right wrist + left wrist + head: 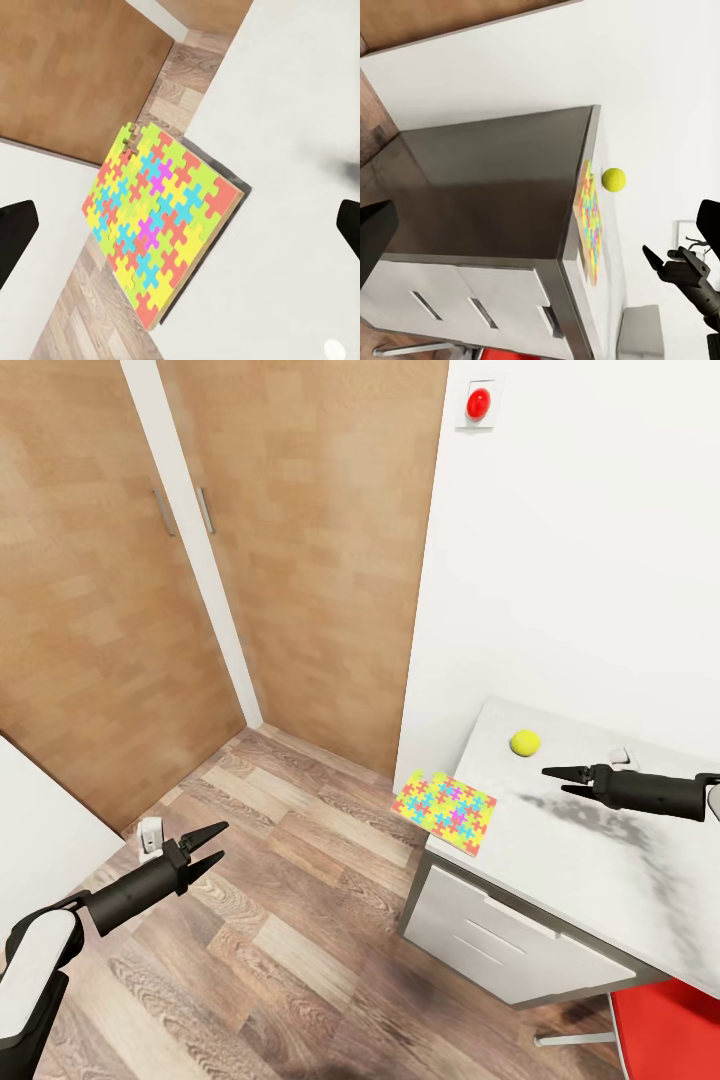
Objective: Put all the toys in the child's room - the three board games (two on the bed and one on the table), the two jigsaw puzzles on the table, and the tennis ball on the table - inside the toy box on the table in the child's room.
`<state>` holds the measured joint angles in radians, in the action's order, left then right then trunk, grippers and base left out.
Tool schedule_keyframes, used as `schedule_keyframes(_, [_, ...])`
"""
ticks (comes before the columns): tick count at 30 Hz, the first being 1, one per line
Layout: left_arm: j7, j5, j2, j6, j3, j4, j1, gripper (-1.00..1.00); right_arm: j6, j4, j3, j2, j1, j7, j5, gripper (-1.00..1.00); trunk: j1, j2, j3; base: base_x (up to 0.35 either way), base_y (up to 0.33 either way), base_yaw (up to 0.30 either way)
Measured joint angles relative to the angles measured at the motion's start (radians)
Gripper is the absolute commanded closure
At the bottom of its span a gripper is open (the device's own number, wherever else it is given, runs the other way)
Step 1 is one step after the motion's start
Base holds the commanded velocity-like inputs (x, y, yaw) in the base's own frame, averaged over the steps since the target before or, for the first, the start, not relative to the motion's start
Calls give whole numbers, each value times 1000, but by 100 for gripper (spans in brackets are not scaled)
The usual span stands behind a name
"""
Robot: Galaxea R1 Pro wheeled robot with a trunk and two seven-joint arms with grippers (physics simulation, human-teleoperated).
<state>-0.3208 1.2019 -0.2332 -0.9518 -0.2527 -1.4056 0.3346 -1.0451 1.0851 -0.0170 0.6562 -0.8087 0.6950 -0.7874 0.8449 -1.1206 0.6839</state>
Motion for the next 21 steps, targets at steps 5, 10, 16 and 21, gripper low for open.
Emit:
schedule_keyframes(5, [5,4,-6,-2,-3,2,4,-100,0,-1,-1,4,-14,-2,0,-100,0,0,0,0,0,0])
schedule_keyframes(10, [8,6,-10,-3,-6,8,9,-100,1,15,15,11,-43,-4,1,-100,0,0,0,0,0,0])
schedule_keyframes(16, [7,8,-12,-1,-5,13,12,-100,3,46,47,19,-77,-9,1,-100,0,0,0,0,0,0])
schedule_keyframes(21, [7,8,-13,1,-3,14,14,-100,3,74,75,24,-96,-12,3,-100,0,0,0,0,0,0])
